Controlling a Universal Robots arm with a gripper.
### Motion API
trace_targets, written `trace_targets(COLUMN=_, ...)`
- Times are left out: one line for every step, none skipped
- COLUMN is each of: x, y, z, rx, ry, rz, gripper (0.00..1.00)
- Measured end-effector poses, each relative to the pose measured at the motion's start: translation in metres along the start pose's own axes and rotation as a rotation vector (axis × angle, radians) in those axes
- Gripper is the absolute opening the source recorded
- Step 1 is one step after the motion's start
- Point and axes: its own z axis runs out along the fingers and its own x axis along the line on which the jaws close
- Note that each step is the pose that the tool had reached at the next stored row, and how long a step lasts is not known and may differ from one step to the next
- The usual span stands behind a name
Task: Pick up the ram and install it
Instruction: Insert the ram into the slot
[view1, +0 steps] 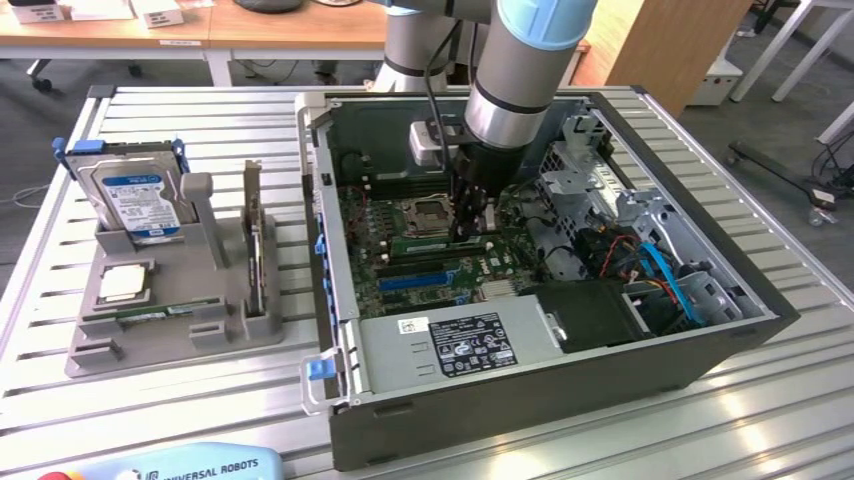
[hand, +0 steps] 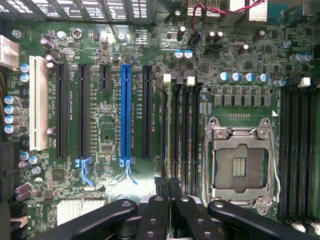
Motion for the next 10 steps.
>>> trace_targets(x=0.0000, y=0.0000, z=0.0000, rx=0.0000, ry=0.0000, rz=-0.001, gripper=0.12)
trace_targets(x=0.0000, y=0.0000, z=0.0000, rx=-0.0001, ry=0.0001, rz=-0.002, gripper=0.12)
trace_targets(x=0.0000, y=0.0000, z=0.0000, rx=-0.0002, ry=0.0002, rz=-0.004, gripper=0.12)
trace_targets(x=0.0000, y=0.0000, z=0.0000, rx=-0.0003, ry=0.0003, rz=-0.006, gripper=0.12)
trace_targets(x=0.0000, y=0.0000, z=0.0000, rx=-0.0004, ry=0.0003, rz=-0.009, gripper=0.12)
trace_targets(x=0.0000, y=0.0000, z=0.0000, rx=-0.0005, ry=0.0004, rz=-0.011, gripper=0.12)
trace_targets(x=0.0000, y=0.0000, z=0.0000, rx=-0.0006, ry=0.0005, rz=-0.012, gripper=0.12)
trace_targets(x=0.0000, y=0.0000, z=0.0000, rx=-0.0006, ry=0.0005, rz=-0.012, gripper=0.12)
trace_targets(x=0.0000, y=0.0000, z=0.0002, rx=-0.0006, ry=0.0006, rz=-0.012, gripper=0.12)
trace_targets(x=0.0000, y=0.0000, z=0.0004, rx=-0.0006, ry=0.0005, rz=-0.012, gripper=0.12)
